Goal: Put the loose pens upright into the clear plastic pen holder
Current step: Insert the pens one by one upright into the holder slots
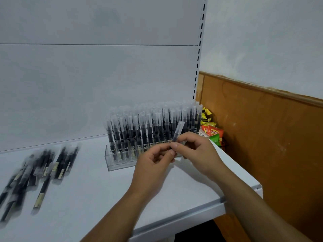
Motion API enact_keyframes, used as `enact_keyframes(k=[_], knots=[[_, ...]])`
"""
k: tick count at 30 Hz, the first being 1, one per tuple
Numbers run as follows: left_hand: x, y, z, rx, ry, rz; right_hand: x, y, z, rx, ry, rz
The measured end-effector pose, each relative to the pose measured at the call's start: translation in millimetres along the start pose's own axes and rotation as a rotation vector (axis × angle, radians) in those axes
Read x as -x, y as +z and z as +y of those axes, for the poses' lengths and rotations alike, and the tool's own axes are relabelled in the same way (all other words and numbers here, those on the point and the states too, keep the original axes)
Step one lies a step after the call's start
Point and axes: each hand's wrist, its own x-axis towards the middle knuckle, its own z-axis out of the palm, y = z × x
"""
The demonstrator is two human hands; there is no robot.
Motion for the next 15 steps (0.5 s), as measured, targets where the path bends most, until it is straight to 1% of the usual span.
enact_keyframes(k=[2, 3, 5, 7, 9, 12, 15], knots=[[1.1, -0.3, 3.7, -0.157, 0.064, 0.045, -3.1, -6.7, -4.2, -0.071, 0.0, 0.035], [1.6, -0.2, 5.4, -0.267, 0.111, 0.075, -6.2, -12.6, -6.7, -0.097, 0.004, 0.078], [3.0, 0.8, 7.2, -0.483, 0.213, 0.132, -15.3, -26.8, -10.8, -0.109, 0.0, 0.22], [4.2, 1.9, 8.0, -0.653, 0.282, 0.178, -25.9, -40.6, -12.2, -0.05, -0.011, 0.374], [5.2, 2.2, 6.2, -0.8, 0.292, 0.179, -35.2, -50.0, -10.9, 0.056, -0.022, 0.463], [6.6, 2.5, 2.6, -0.958, 0.251, 0.118, -44.8, -57.3, -4.0, 0.211, -0.015, 0.451], [7.6, 2.7, -0.4, -1.039, 0.237, 0.094, -49.7, -56.9, 5.2, 0.341, -0.004, 0.397]])
